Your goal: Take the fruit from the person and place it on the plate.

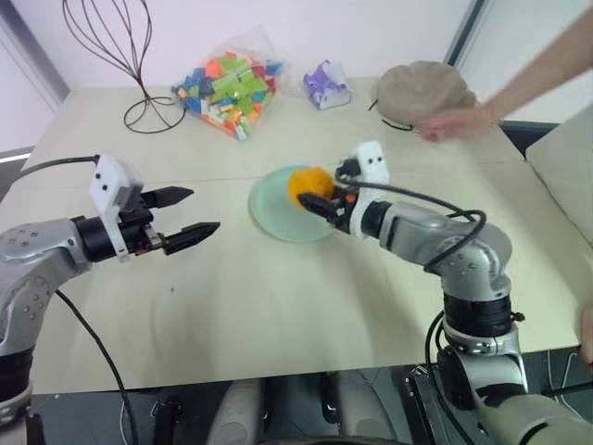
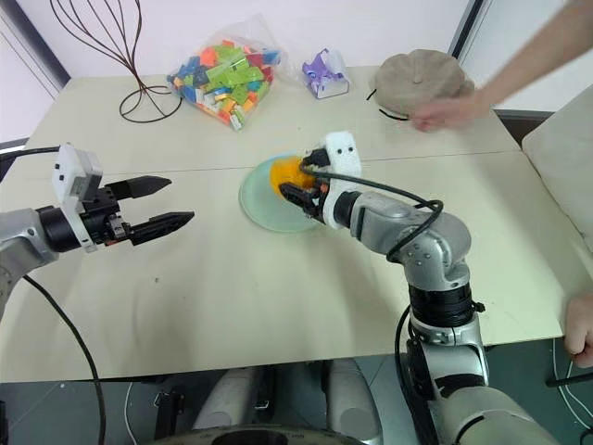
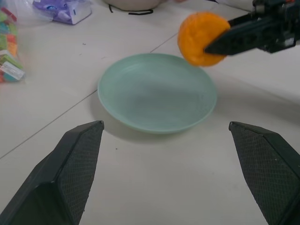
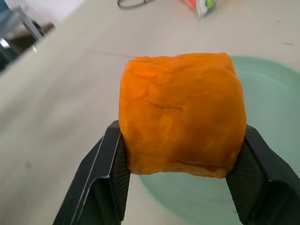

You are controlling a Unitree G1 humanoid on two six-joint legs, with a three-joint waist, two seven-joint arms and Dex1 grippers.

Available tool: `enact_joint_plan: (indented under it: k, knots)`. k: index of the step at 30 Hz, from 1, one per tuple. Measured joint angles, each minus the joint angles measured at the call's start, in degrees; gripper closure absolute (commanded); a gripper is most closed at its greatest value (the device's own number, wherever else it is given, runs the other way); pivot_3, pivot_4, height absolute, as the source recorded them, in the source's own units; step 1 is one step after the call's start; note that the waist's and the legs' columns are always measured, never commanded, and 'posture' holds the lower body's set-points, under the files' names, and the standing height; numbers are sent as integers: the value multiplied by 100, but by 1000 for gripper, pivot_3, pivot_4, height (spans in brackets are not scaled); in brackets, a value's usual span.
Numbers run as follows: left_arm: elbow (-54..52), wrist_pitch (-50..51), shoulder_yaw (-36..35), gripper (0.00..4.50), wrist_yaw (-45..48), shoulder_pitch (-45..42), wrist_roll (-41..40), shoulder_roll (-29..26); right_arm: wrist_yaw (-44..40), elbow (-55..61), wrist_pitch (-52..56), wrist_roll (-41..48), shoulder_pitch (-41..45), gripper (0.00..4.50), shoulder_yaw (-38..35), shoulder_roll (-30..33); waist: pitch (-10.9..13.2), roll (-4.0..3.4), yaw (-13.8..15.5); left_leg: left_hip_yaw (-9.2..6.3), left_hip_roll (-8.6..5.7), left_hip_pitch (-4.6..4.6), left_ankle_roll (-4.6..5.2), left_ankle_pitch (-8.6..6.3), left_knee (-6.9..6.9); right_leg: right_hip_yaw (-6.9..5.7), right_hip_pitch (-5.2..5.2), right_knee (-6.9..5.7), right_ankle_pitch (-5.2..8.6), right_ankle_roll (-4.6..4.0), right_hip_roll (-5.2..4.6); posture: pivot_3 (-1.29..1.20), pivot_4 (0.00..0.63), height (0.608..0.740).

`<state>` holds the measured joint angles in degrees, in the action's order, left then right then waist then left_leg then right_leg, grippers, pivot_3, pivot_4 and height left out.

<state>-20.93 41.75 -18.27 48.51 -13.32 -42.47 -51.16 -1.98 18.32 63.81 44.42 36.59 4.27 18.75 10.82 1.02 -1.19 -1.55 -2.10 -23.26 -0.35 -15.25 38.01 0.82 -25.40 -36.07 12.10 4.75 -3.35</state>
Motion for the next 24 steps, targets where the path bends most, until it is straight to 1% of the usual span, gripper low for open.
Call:
enact_joint_plan:
  k: [1, 4, 8, 10, 11, 13, 17, 20, 22, 24]
  knots:
    - [0, 1, -32, 0, 2, 7, -1, -1, -165, -16, -195, -287, -20, 2364, 276, 130, 0, 0, -1, 0, 0, 0, 0, 0, 0, 0, 0, 1, 0, 0, 1, 0, 150, 740]
    - [0, 8, -61, 0, 6, 29, -4, -4, -541, -234, -726, -954, -30, 2364, 765, 301, 0, 1, 1, 0, 0, 0, 0, 0, 0, 0, 0, 1, 0, 1, 2, 0, 150, 740]
    - [-2, 24, -65, 0, 0, 111, -8, -4, -938, -672, -1291, -1684, -64, 2364, 1188, 340, 0, 2, 4, 0, 0, 0, 0, 0, 0, 0, 0, 1, 0, 1, 1, 0, 150, 740]
    - [-3, 35, -65, 0, -8, 128, -14, -3, -1077, -829, -1485, -1945, -64, 1324, 1243, 328, 0, 2, 6, 0, 0, 0, 0, 0, 0, 1, 0, 1, 0, 1, 1, 0, 150, 740]
    - [-8, 38, -65, 0, -13, 128, -17, -3, -1133, -907, -1601, -2077, -64, 1007, 1252, 323, 0, 3, 8, 0, 0, 0, 0, 0, 0, 1, 1, 1, 0, 1, 0, 0, 150, 740]
    - [-13, 43, -65, 0, -18, 130, -24, -3, -1222, -1035, -1762, -2307, -63, 28, 1282, 317, 0, 3, 10, 0, 0, 0, 0, 0, 0, 1, 1, 1, 0, 1, 0, 0, 150, 740]
    - [-14, 44, -64, 0, -21, 131, -27, -3, -1419, -1169, -1863, -2567, -63, 28, 1280, 248, 0, 3, 11, -1, 0, 0, 0, 0, 1, 1, 0, 1, -1, 1, -1, 0, 150, 740]
    - [-19, 44, -61, 0, -19, 130, -29, -2, -1681, -1090, -1835, -2601, -69, 28, 1257, 320, 1, 2, 12, -1, 0, 0, 0, 0, 0, 1, 0, 1, -1, 1, -9, 0, 150, 740]
    - [-24, 44, -56, 0, -15, 128, -30, -1, -1989, -773, -1769, -2501, -92, 28, 1147, 552, 1, 1, 31, -1, -1, 0, 0, 0, 1, -1, 1, 2, -1, 1, -11, 0, 150, 740]
    - [-36, 44, -50, 0, -4, 128, -34, -2, -2458, -209, -1644, -2235, -133, 28, 816, 1024, 1, 2, 53, -2, -3, -2, 0, 0, 1, -4, 4, 5, 0, 1, -11, 0, 150, 740]
